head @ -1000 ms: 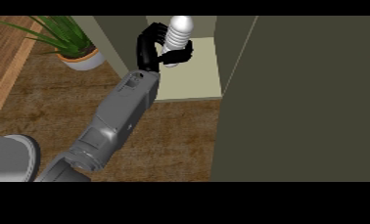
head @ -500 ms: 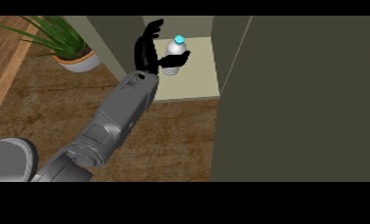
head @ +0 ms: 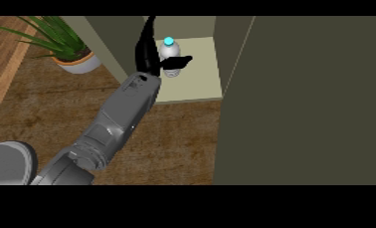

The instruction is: Pick up the bottled water, place it into the cabinet and close the cabinet

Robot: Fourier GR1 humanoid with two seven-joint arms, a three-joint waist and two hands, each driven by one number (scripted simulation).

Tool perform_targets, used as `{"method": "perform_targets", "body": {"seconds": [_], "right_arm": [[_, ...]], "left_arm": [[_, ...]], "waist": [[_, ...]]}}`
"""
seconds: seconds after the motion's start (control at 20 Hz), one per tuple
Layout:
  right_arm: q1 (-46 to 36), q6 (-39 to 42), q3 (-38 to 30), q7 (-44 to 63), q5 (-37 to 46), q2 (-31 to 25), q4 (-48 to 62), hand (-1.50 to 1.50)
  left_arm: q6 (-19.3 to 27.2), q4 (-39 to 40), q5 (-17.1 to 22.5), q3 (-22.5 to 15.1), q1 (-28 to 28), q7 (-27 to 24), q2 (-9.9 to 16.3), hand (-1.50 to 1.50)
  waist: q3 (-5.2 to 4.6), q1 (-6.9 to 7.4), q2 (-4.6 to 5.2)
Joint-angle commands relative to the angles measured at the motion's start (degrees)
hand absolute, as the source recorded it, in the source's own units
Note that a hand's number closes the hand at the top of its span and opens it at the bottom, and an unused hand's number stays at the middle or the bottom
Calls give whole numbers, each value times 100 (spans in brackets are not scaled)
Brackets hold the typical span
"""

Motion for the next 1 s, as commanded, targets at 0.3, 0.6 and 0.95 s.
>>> {"method": "perform_targets", "body": {"seconds": [0.3,0.6,0.95], "right_arm": [[-58,12,166,247,192,3,-275,-150],[42,10,219,144,237,-63,-369,-150],[148,-121,191,314,302,-114,-522,-150]], "left_arm": [[-804,-682,425,415,515,-982,1,-150],[-1968,-1086,816,561,607,-1562,1,150],[-3090,-1791,1401,131,990,-1351,0,150]], "waist": [[-12,68,-1],[-7,113,-47],[-4,265,-124]]}}
